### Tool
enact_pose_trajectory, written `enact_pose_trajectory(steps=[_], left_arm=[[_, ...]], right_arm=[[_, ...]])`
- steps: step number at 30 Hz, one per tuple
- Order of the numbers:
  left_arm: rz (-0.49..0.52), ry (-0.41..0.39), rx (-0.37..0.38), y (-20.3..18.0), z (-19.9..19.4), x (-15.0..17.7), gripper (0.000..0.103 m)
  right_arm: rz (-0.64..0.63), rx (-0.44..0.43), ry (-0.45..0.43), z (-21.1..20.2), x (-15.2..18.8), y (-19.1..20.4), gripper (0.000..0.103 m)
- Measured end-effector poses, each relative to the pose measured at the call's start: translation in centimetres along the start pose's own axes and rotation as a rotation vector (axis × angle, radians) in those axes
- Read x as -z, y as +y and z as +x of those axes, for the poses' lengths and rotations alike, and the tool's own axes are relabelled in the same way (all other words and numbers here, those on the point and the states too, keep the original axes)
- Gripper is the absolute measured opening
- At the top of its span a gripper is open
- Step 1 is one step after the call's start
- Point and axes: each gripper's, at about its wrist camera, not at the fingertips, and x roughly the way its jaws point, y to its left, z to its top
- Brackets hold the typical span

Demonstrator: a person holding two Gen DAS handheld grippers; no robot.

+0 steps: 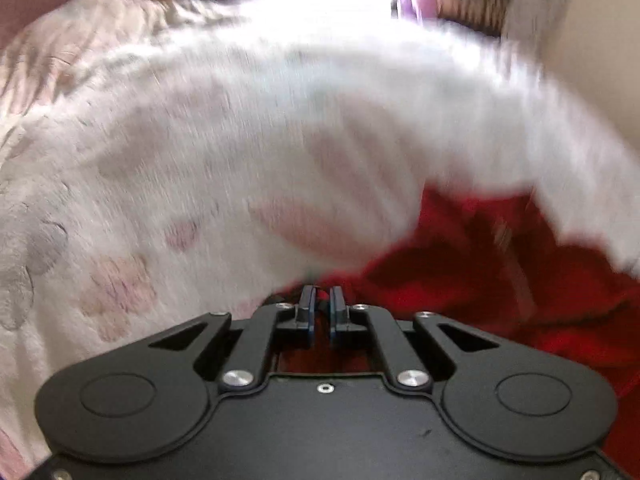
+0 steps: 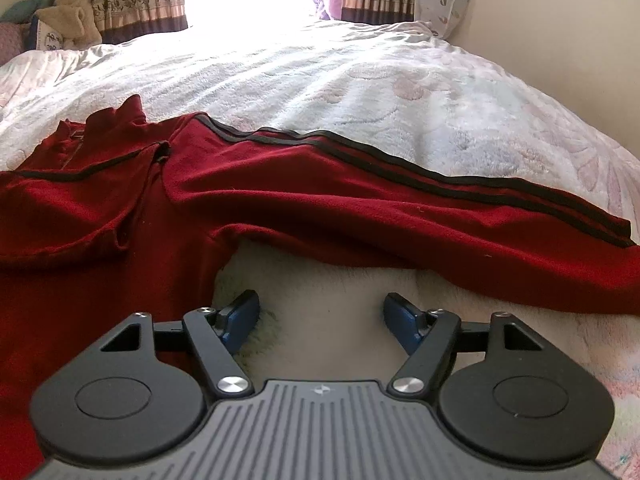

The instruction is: Fold small clothes

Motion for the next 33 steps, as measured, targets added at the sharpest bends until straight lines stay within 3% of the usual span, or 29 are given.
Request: enact_pose_trajectory(steps=[3,7,9,11,13,17,19,21,23,26,30,33], left_arm=[[-0.071,-0.071,0.011,1.2,-1.2,-0.5,0.005],[-0.117,0.003,-0.034,2.8,1.8,0.2,0.006],[-0.156,0.056,-0.049,3.5,3.0,0.8,0.019],[-0.189,0.036,-0.080,3.6,2.4,1.5,0.034],[-0.187,-0.013,-0.093,3.2,0.8,2.1,0.035],[-0.057,-0.078,-0.122,0.2,-3.2,3.5,0.038],[0.013,-0.082,-0.062,-1.6,-4.9,4.7,0.042],[0.088,-0.058,0.017,-3.6,-5.4,6.1,0.044],[0.182,-0.039,0.047,-6.0,-4.4,7.8,0.045],[0.312,0.100,-0.044,-8.8,-0.2,11.0,0.046],[0.284,0.046,-0.097,-9.6,-1.3,11.4,0.046],[0.250,0.005,-0.069,-10.0,-4.1,10.7,0.047]], right_arm=[[0.000,0.003,-0.002,0.0,0.1,0.1,0.084],[-0.007,0.010,-0.005,0.0,0.1,0.2,0.084],[-0.011,0.012,-0.003,0.1,0.1,0.3,0.084],[-0.011,0.015,-0.002,0.2,0.1,0.4,0.085],[-0.013,0.017,-0.002,0.1,0.1,0.5,0.085],[-0.016,0.019,-0.005,0.0,0.1,0.4,0.085],[-0.018,0.020,-0.007,0.0,0.1,0.4,0.085],[-0.022,0.024,-0.008,0.0,0.1,0.4,0.085],[-0.025,0.029,-0.011,0.0,0.2,0.6,0.085],[-0.027,0.031,-0.013,0.1,0.3,0.6,0.085],[-0.014,0.023,-0.011,0.1,0.2,0.4,0.085],[0.023,0.018,-0.039,-0.6,-0.2,-0.4,0.076]])
